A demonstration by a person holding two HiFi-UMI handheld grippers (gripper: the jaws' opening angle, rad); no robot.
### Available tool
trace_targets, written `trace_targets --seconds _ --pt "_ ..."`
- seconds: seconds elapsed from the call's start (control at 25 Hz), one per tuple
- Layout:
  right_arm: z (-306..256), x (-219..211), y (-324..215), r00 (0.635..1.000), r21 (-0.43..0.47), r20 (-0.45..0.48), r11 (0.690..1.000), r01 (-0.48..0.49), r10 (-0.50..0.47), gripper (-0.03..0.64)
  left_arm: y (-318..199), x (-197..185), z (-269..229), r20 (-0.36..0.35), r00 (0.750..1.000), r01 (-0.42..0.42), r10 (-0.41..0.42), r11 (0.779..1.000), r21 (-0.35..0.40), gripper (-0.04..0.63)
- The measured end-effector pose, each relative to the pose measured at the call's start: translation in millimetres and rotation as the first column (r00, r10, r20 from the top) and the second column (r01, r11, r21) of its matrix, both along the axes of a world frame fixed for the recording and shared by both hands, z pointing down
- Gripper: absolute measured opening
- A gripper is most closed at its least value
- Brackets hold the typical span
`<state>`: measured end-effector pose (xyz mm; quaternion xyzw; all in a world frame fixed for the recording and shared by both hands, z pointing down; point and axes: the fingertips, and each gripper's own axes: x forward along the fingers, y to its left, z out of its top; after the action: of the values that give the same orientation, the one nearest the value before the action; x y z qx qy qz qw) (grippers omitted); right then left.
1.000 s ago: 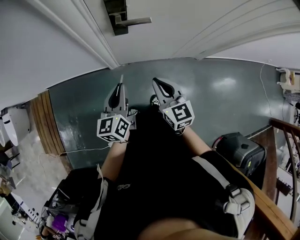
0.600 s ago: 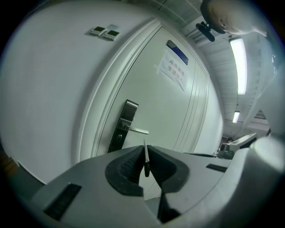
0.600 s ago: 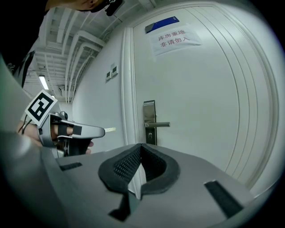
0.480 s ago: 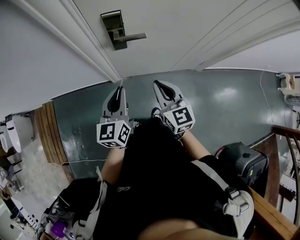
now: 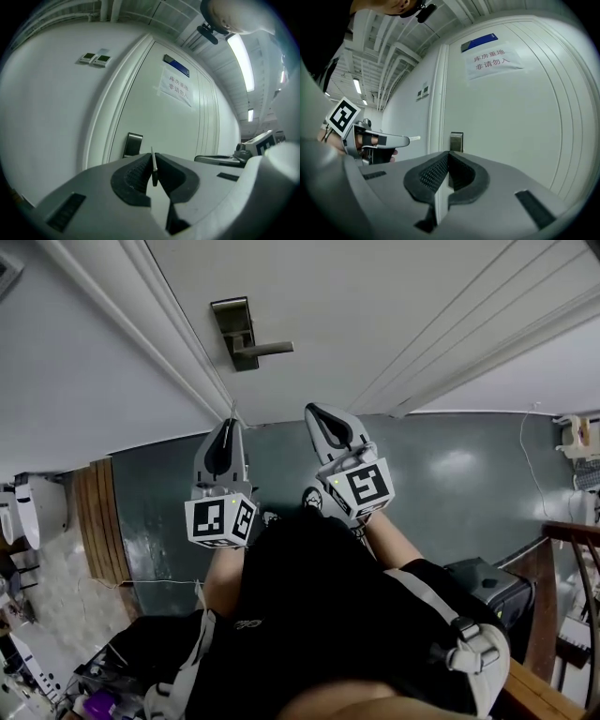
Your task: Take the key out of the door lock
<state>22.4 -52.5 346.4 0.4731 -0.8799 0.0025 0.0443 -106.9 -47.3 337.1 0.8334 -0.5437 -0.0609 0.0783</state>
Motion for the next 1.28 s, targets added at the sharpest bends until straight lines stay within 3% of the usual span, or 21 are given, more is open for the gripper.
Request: trace_targets --seconds 0.4,1.28 --pt "-17.8 2.6 -10.8 1.0 0.06 -0.003 0.998 0.031 -0.031 0.008 -5.0 6.6 -12.9 -0.043 0.999 0.02 -0.019 1.0 0.018 0.035" --pt "-25.6 3.3 -16.9 0.999 0.1 -0.015 0.994 0.033 -0.032 0.008 -3.1 9.8 -15.6 0.006 0.998 0.055 -0.055 0.998 0.044 0.035"
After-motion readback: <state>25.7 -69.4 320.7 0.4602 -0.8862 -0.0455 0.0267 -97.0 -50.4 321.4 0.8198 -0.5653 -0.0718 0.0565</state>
